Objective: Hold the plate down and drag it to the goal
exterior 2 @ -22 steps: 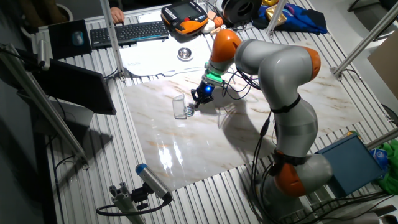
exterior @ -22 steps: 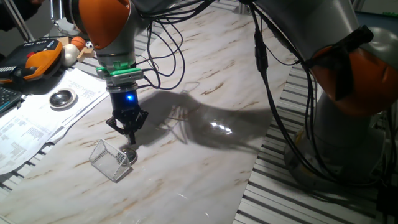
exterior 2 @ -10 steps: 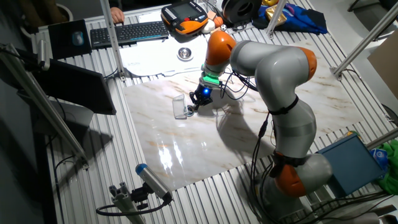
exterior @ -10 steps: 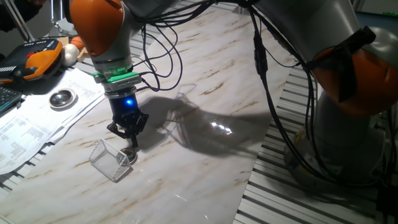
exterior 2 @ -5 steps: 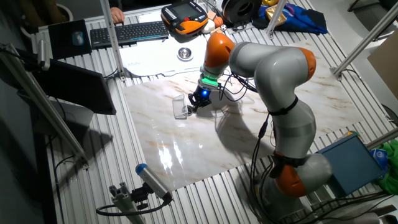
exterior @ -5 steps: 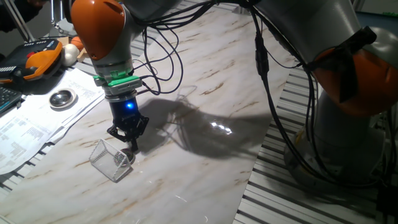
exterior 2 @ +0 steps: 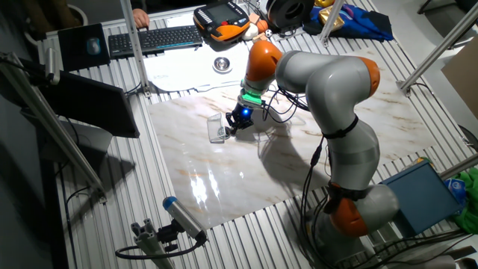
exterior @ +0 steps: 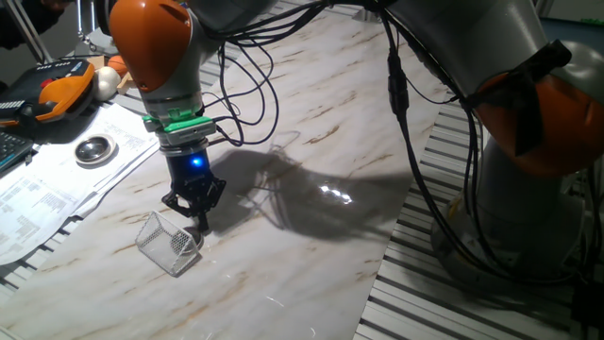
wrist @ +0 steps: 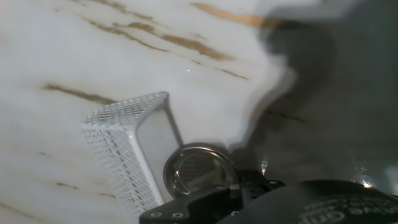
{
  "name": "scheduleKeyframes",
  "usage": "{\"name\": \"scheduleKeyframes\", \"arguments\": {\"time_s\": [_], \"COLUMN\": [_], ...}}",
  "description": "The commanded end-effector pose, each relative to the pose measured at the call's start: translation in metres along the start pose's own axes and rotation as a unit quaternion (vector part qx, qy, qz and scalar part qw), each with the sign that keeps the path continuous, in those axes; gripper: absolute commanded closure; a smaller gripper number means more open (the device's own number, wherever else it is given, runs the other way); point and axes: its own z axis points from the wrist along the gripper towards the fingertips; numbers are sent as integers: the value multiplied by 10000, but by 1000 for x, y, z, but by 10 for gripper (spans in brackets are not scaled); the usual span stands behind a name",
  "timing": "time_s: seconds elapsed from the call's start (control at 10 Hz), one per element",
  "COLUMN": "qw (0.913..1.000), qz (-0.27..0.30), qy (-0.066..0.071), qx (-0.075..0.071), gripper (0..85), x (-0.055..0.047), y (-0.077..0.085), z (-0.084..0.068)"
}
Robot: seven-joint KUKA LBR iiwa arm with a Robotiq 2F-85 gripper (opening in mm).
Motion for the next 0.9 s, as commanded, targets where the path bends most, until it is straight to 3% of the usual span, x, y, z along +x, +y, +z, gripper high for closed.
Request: {"name": "scheduleKeyframes", "arguments": {"time_s": [0.0, 0.8], "qw": [10000, 9999], "qz": [5, 85], "qy": [0, 1], "qx": [-2, -53], "gripper": [850, 850], "x": [0, 2], "y": [1, 9], "z": [0, 3]}}
